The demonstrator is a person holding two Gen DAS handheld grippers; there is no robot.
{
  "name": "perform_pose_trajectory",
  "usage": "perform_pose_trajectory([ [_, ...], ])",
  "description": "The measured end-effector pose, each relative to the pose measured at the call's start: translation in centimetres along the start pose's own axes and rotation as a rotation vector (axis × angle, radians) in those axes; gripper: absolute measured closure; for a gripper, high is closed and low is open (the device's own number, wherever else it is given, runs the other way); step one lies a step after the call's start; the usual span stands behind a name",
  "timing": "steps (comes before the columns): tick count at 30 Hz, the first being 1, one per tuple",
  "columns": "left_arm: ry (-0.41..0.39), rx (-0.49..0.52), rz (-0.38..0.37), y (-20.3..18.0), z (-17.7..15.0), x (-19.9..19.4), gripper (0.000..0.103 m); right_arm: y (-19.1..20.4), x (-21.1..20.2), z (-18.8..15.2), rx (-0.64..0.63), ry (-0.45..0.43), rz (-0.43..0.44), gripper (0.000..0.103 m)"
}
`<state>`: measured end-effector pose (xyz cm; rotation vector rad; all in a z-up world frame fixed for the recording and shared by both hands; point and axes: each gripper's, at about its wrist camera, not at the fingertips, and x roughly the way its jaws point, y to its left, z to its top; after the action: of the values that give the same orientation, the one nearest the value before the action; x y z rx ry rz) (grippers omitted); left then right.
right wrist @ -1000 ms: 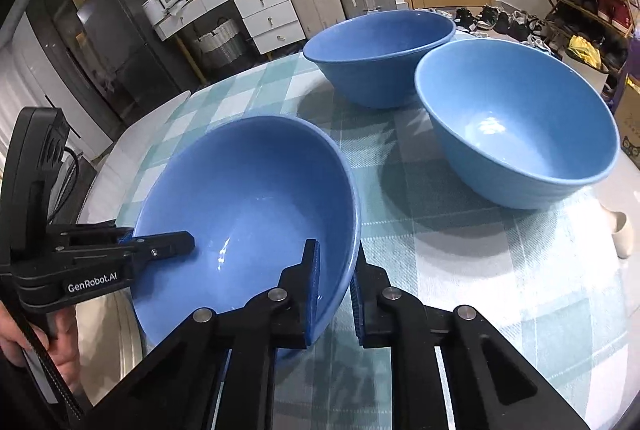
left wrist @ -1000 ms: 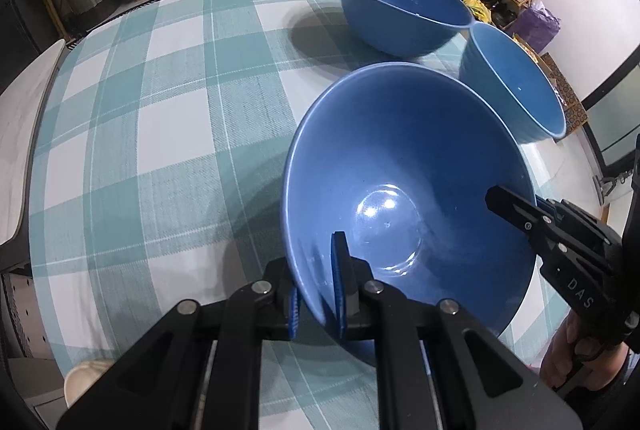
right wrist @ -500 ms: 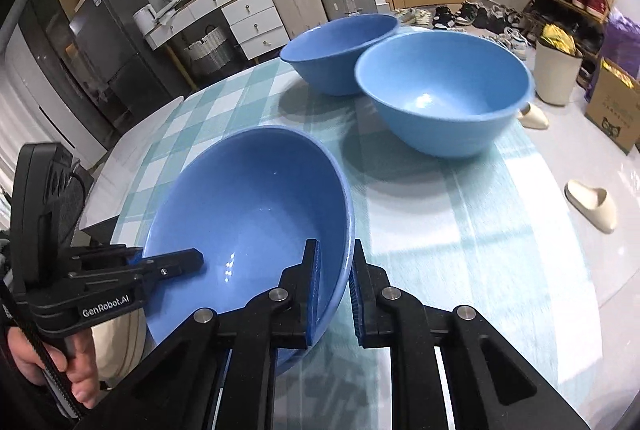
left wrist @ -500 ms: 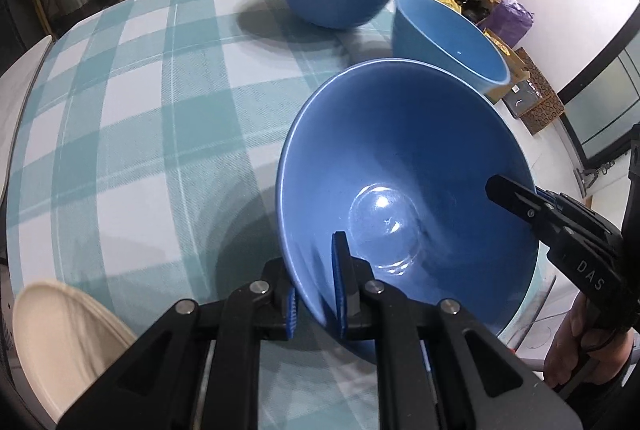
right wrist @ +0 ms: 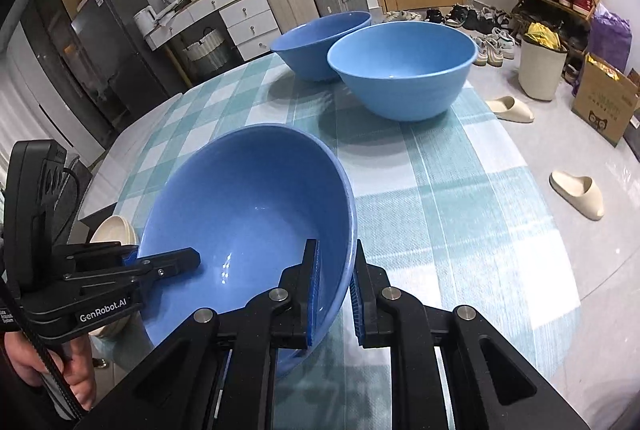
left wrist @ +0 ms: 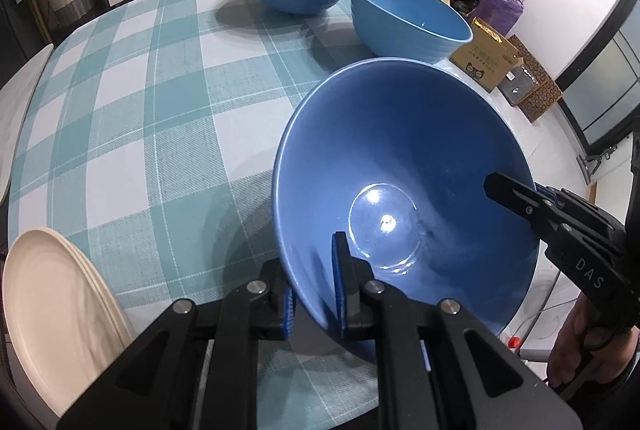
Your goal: Organize plates and bowls
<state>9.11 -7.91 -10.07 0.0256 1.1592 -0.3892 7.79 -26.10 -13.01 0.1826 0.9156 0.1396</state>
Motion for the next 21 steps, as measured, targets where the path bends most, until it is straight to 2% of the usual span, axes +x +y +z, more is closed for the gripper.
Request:
perform_pose_trajectory([
  [11, -0.006, -0.01, 0.011, -0.4, -0.5, 0.3, 0.091, -1.0, 0.6, -1.0, 0.017, 0.047, 0.023, 0.089],
  [21, 0.007, -0.018, 0.01, -0.1, -0.5, 0.7, 0.091, -0.9, 0.8, -0.9, 0.016, 0.046, 0.033, 0.087],
])
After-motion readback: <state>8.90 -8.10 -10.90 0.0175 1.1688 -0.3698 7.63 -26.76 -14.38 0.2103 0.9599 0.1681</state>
